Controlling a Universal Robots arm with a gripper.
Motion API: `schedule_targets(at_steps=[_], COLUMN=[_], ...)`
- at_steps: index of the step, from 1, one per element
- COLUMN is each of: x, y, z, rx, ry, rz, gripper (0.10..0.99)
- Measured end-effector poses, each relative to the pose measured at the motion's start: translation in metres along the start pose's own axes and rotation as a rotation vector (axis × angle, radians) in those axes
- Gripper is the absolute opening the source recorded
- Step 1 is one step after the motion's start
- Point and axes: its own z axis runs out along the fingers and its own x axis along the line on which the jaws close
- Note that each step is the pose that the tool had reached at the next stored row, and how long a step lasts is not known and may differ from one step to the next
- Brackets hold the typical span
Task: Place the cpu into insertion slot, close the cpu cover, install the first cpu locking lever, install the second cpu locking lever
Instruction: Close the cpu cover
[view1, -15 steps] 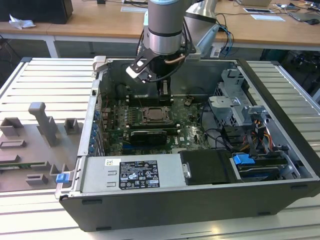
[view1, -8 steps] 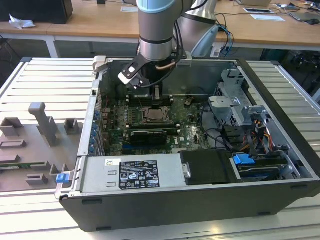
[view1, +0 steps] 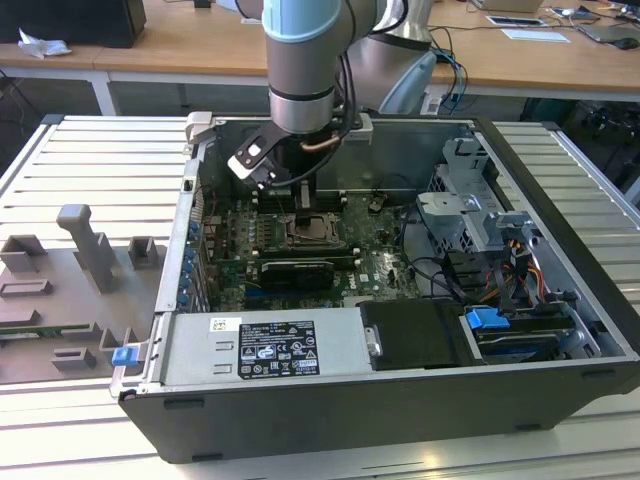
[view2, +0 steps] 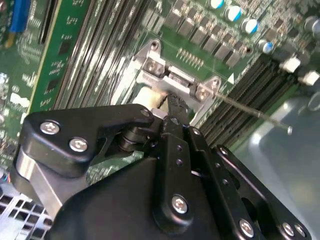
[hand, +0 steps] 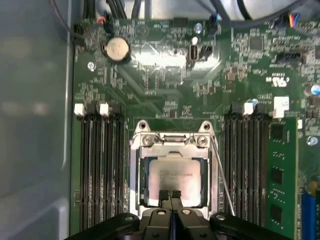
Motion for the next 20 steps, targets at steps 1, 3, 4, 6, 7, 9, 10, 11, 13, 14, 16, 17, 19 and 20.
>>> schedule_targets(at_steps=[1, 3, 4, 6, 7, 9, 10, 11, 13, 14, 16, 17, 19, 20], x=[-0.0002, -0.0003, -0.0002, 0.0003, 0.0002, 0.0001, 0.0001, 0.0001, 0.0001, 0.0001, 0.0001, 0.0001, 0.0001, 0.0001], y=[-0.0005, -0.0007, -0.0006, -0.0001, 0.0003, 0.0037, 0.0041, 0.0049, 0.0060, 0.0072, 0.0087, 0.0090, 0.0091, 0.0092], z=[0.0028, 0.0043, 0.0038, -0.0010, -0.0116, -0.0130, -0.0129, -0.0129, -0.0128, -0.0127, -0.0127, -0.0127, -0.0127, -0.0127], rx=[0.001, 0.002, 0.001, -0.001, 0.000, 0.001, 0.001, 0.001, 0.001, 0.001, 0.001, 0.001, 0.001, 0.001], ry=[-0.0010, -0.0019, -0.0007, 0.0014, 0.0001, -0.0001, -0.0001, -0.0001, -0.0001, 0.0000, -0.0001, 0.0000, -0.0001, -0.0001], rz=[0.000, 0.000, 0.000, 0.000, 0.000, 0.000, 0.000, 0.000, 0.000, 0.000, 0.000, 0.000, 0.000, 0.000], gripper=[0.106, 0.106, 0.106, 0.106, 0.106, 0.106, 0.106, 0.106, 0.106, 0.106, 0.106, 0.106, 0.106, 0.106])
